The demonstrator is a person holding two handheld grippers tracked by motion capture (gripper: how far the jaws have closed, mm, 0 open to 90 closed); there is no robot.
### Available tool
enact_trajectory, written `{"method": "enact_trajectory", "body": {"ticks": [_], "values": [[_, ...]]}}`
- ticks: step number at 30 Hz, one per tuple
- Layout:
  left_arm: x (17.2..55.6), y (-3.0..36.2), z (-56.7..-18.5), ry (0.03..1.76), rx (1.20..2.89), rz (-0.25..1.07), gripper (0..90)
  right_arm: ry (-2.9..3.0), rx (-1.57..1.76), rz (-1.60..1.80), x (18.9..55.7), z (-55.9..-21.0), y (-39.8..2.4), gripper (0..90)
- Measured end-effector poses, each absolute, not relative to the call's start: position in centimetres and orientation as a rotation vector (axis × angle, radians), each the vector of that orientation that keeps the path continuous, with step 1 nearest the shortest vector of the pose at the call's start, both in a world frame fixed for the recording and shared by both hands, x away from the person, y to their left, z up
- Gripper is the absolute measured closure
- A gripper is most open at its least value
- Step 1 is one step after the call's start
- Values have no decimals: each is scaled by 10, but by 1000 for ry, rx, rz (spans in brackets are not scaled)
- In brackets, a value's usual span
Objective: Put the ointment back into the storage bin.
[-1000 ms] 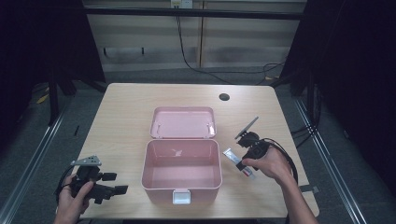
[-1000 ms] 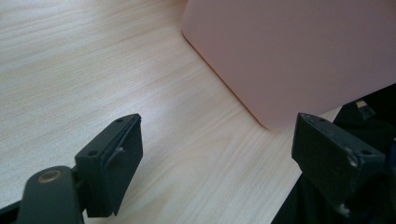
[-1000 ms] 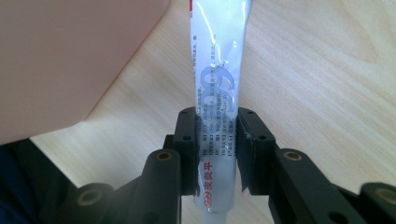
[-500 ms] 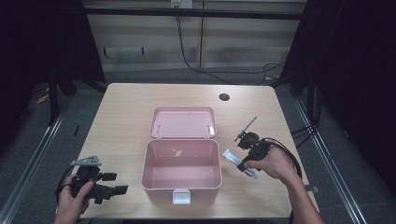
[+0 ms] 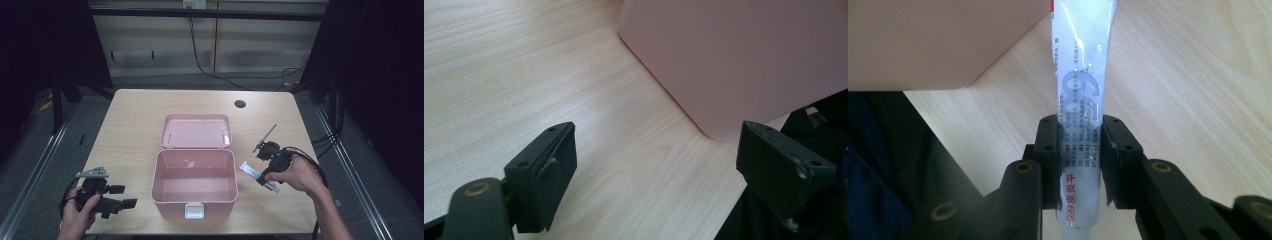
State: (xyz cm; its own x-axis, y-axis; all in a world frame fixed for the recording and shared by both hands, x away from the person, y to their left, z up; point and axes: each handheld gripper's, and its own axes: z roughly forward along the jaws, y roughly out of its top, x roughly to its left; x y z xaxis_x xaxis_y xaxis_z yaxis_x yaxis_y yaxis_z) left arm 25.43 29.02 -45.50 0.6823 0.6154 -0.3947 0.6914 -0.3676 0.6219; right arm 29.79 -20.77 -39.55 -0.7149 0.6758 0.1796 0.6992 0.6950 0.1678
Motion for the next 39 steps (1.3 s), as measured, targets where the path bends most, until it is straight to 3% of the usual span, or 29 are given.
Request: {"method": "enact_trajectory", "body": {"ticks": [39], "values": [[254, 289, -456, 996, 2096, -127, 165, -2946, -745, -282, 277, -363, -209, 718]]}}
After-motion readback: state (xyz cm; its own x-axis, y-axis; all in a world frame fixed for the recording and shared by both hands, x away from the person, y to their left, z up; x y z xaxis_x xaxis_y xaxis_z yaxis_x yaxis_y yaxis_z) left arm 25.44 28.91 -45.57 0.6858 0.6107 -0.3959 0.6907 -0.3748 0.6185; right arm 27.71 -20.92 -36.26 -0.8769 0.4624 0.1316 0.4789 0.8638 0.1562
